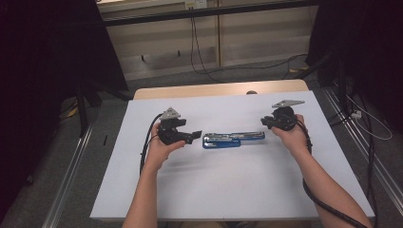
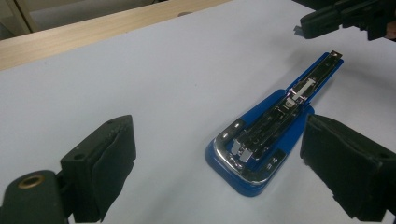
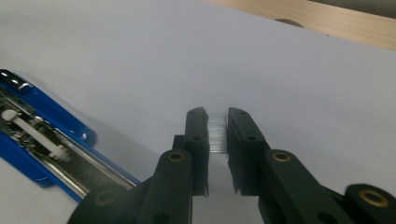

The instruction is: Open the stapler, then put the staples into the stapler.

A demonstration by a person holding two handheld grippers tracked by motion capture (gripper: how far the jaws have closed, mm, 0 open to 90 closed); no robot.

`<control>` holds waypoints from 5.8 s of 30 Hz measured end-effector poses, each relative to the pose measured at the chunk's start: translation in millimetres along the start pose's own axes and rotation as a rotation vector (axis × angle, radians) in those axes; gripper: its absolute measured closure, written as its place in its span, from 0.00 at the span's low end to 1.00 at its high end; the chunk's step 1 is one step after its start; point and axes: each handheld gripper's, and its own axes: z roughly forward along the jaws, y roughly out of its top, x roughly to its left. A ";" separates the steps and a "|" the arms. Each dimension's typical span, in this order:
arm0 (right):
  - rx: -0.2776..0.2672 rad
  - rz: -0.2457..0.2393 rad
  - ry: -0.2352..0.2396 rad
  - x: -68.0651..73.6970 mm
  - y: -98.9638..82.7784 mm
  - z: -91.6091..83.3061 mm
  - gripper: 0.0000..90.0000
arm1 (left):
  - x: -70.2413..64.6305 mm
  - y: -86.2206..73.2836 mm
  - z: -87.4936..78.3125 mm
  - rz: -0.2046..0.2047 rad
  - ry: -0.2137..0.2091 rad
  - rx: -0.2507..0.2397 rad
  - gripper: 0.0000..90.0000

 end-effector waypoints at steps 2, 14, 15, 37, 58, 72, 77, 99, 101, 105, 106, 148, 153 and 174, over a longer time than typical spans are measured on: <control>-0.008 -0.007 0.010 1.5 3.2 -3.1 0.88 | 0.0 -0.4 -0.8 -0.006 0.003 -0.002 0.12; -0.037 -0.065 0.081 16.5 17.6 -10.8 0.88 | 0.6 -2.0 -7.8 -0.013 0.011 -0.004 0.11; -0.039 -0.071 0.086 17.8 18.3 -10.7 0.88 | 0.7 -2.1 -8.2 -0.013 0.011 -0.003 0.11; -0.043 -0.158 0.163 37.9 32.3 -11.7 0.88 | 3.5 -5.5 -12.7 -0.025 0.020 0.016 0.11; -0.049 -0.212 0.256 56.1 38.4 0.6 0.88 | 7.0 -6.8 -18.9 -0.044 0.031 0.001 0.11; -0.038 -0.243 0.315 67.3 45.1 10.0 0.88 | 6.9 -7.9 -20.6 -0.046 0.033 0.007 0.10; -0.035 -0.251 0.335 70.1 45.7 13.9 0.88 | 7.3 -8.6 -21.2 -0.044 0.034 0.012 0.10; -0.015 -0.321 0.416 83.3 49.6 26.1 0.88 | 7.8 -12.6 -30.1 -0.039 0.064 0.023 0.10; -0.014 -0.328 0.421 84.6 50.3 27.0 0.88 | 7.2 -12.7 -30.2 -0.040 0.065 0.025 0.10; -0.004 -0.337 0.430 87.1 51.1 29.6 0.88 | 7.2 -12.9 -30.7 -0.037 0.065 0.026 0.10; -0.003 -0.340 0.435 87.7 51.3 30.2 0.88 | 7.2 -13.0 -30.7 -0.038 0.065 0.024 0.10; 0.028 -0.448 0.582 97.3 59.1 51.7 0.88 | 10.0 -17.3 -30.8 -0.047 0.072 0.040 0.10; 0.029 -0.462 0.593 99.0 61.4 52.8 0.88 | 10.5 -17.5 -31.2 -0.047 0.075 0.041 0.10; 0.030 -0.490 0.623 104.2 63.2 58.3 0.88 | 10.9 -18.1 -31.3 -0.052 0.081 0.044 0.09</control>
